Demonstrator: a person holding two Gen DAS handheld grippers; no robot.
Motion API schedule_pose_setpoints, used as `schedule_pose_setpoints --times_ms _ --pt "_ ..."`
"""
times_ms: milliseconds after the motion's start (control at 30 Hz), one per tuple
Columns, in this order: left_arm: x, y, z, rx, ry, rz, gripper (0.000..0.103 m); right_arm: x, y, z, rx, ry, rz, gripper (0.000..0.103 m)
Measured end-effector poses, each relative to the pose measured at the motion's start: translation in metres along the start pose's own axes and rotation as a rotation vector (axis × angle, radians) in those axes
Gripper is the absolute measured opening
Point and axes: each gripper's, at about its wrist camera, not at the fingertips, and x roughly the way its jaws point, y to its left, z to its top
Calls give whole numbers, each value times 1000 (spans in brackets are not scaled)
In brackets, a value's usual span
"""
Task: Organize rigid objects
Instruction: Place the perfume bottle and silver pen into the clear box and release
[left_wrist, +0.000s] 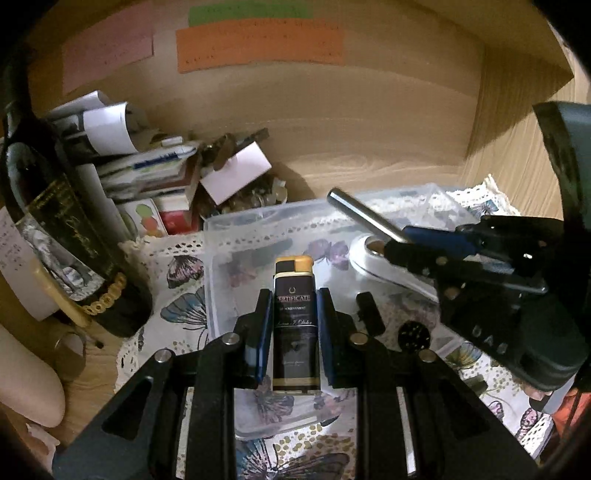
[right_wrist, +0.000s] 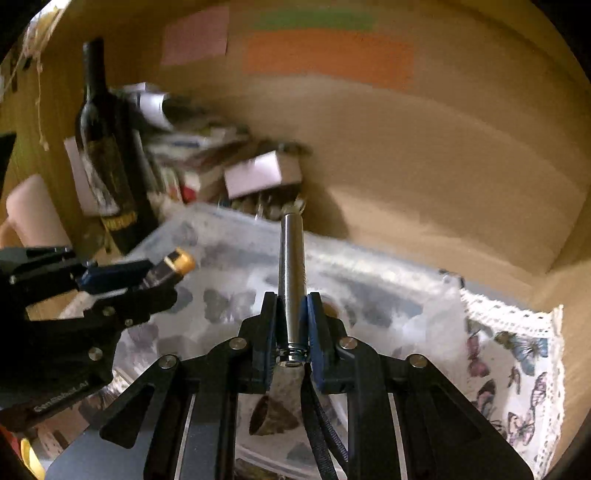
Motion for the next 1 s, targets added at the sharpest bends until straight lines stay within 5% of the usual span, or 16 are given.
schedule_pose_setpoints --times_ms 333,433,567,700,833,1000 --pt "8 3 -2 -10 27 -2 23 18 6 -6 -32 91 -12 14" --pt "5 4 -2 -18 31 -2 34 15 7 -5 -43 96 -19 15" --pt "-4 3 -2 -29 20 -17 50 -4 9 -6 -48 56 -40 46" --pt "-25 -1 -1 -28 -28 -15 64 -30 13 -7 -65 4 -78 50" --pt "-56 -4 -2 -35 -90 -16 90 -61 10 -9 -40 -51 -91 61" --pt "-83 -9 -7 -13 -132 -22 100 -100 7 -17 8 -112 -102 83"
